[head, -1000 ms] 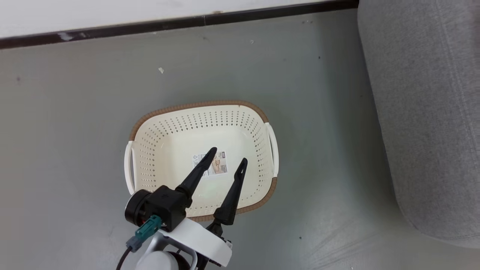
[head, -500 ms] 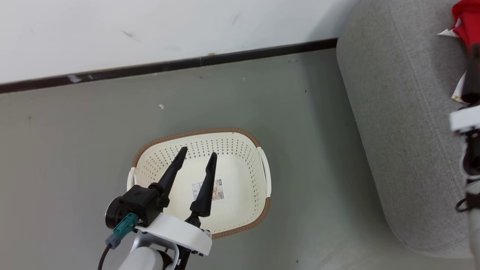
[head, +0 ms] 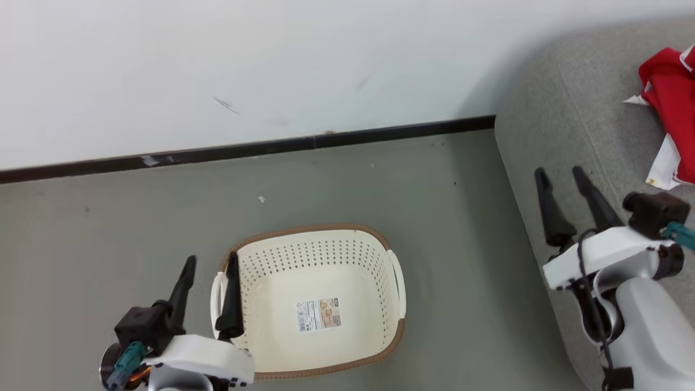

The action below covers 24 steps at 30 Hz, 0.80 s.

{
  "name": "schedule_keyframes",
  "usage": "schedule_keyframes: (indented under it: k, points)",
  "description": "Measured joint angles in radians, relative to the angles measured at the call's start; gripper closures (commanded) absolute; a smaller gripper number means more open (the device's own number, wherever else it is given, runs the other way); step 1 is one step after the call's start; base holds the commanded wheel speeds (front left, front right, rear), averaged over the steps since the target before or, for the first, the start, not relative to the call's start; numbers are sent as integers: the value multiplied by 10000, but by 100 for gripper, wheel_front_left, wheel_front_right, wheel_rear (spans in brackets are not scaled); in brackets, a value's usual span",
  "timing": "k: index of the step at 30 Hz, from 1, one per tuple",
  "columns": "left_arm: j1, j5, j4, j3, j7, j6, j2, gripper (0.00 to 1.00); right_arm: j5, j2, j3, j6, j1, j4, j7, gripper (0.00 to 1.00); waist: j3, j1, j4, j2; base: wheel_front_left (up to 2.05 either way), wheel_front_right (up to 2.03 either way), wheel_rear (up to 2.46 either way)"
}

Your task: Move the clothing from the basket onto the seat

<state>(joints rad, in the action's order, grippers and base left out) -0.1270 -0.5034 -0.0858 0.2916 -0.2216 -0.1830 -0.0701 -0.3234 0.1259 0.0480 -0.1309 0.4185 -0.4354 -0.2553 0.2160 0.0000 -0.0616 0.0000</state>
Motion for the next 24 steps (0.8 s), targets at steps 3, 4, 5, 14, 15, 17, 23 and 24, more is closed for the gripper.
schedule_keyframes:
  k: [3, 4, 5, 14, 15, 17, 23, 24]
  points:
    - [221, -65, -249, -244, -38, -94, -73, 0, 199, -69, 259, 0, -357, 125, 0, 0, -267, 1, 160, 0, 0, 0, 0]
    - [287, -65, -290, -278, -90, -94, -102, 0, 280, -92, 330, 0, -491, 144, 0, 0, -354, 0, 213, 0, 0, 0, 0]
    - [373, -67, -380, -349, -100, -94, -138, 0, 326, -180, 424, 0, -791, 151, 0, 0, -530, 0, 322, 0, 0, 0, 0]
    - [808, 46, -1001, -407, -188, -81, -307, 0, 1020, -261, 556, 0, -1925, 399, 0, 0, -1284, 0, 768, 0, 0, 0, 0]
    - [856, 54, -1060, -401, -190, -81, -313, 0, 1080, -272, 541, 0, -2036, 420, 0, 0, -1363, 0, 813, 0, 0, 0, 0]
    - [940, 56, -1162, -378, -192, -71, -314, 0, 1175, -297, 451, 0, -2239, 449, 0, 0, -1514, 0, 897, 0, 0, 0, 0]
    - [1053, 142, -1373, -318, -265, 44, -313, 0, 1258, -410, 182, 0, -2774, 598, 0, 0, -1917, 0, 1141, 0, 0, 0, 0]
    - [1104, 155, -1421, -316, -265, 56, -313, 0, 1285, -433, 128, 0, -2868, 627, 0, 0, -1977, 0, 1180, 0, 0, 0, 0]
